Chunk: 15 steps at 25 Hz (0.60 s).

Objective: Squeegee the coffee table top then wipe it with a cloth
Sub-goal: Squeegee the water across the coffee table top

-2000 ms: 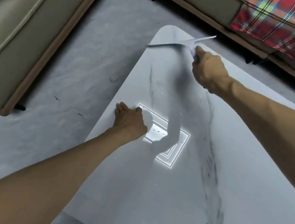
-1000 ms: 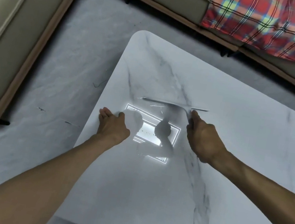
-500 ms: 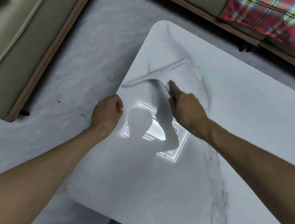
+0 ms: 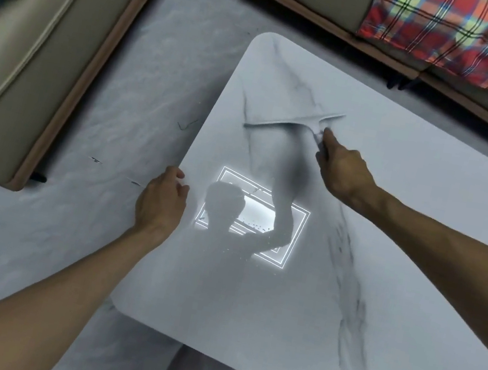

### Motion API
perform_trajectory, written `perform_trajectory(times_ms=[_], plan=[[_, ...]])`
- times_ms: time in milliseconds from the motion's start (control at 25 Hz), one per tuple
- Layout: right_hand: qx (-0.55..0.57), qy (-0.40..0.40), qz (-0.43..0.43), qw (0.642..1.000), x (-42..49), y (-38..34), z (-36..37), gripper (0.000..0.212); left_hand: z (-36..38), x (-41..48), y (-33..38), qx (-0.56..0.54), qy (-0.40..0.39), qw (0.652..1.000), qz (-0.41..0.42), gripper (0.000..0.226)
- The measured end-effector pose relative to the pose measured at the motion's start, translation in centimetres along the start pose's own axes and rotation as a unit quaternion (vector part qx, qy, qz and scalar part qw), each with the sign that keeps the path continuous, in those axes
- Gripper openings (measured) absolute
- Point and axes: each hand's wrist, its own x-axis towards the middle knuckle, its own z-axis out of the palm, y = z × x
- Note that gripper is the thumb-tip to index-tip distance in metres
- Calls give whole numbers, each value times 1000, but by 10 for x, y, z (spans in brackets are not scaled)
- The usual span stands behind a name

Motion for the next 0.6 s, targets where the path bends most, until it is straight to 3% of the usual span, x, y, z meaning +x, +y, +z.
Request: perform_trajectory(times_ms=[120,280,360,520,600], plan=[[9,9,29,999,-25,9,26,49,8,-10,-7,18,-22,1000,-8,28],[-25,-67,6,997,-106,25,43,53,7,-26,-13,-56,-9,998,-29,7],[-38,-93,-17,995,-122,19,35,51,1,-37,-15,-100,1,993,-69,9],[-20,-77,-133,988,-86,-45,37,52,-9,-56,-36,-89,50,985,-136,17],[-54,-105,-209,971,-67,-86,57,52,-8,-68,-55,-88,27,981,-171,33]])
